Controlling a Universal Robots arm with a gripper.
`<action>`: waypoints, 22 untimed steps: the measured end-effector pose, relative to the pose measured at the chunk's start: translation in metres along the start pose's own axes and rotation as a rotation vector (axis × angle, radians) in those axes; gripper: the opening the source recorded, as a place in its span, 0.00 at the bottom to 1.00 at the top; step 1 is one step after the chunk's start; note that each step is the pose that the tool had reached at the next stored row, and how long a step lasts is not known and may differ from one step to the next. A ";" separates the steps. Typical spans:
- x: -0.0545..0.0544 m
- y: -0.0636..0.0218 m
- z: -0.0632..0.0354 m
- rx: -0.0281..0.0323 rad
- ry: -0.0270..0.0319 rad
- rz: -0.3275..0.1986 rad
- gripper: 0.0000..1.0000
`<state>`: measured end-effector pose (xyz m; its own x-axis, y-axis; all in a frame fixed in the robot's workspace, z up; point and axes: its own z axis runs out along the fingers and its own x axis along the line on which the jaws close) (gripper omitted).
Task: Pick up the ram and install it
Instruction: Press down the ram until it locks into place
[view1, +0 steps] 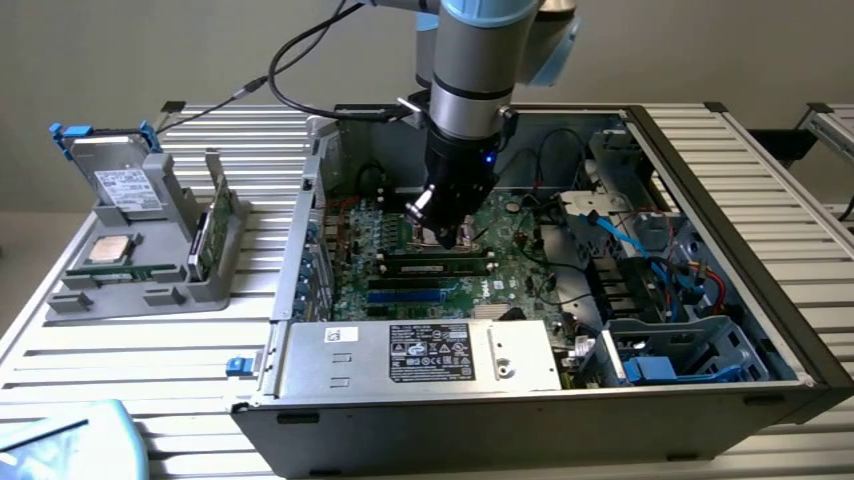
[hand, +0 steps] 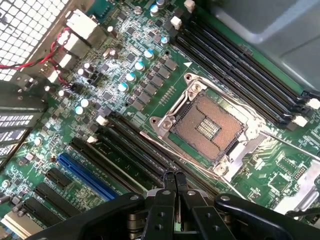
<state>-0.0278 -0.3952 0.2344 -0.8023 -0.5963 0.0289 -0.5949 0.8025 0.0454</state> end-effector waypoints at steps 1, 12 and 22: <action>0.000 0.0000 0.0000 0.0005 -0.0016 0.010 0.10; 0.000 0.0003 0.0000 -0.0019 -0.0067 0.116 0.10; 0.000 0.0003 0.0001 -0.0029 -0.0171 0.246 0.10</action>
<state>-0.0283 -0.3952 0.2343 -0.9238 -0.3823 0.0226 -0.3812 0.9235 0.0420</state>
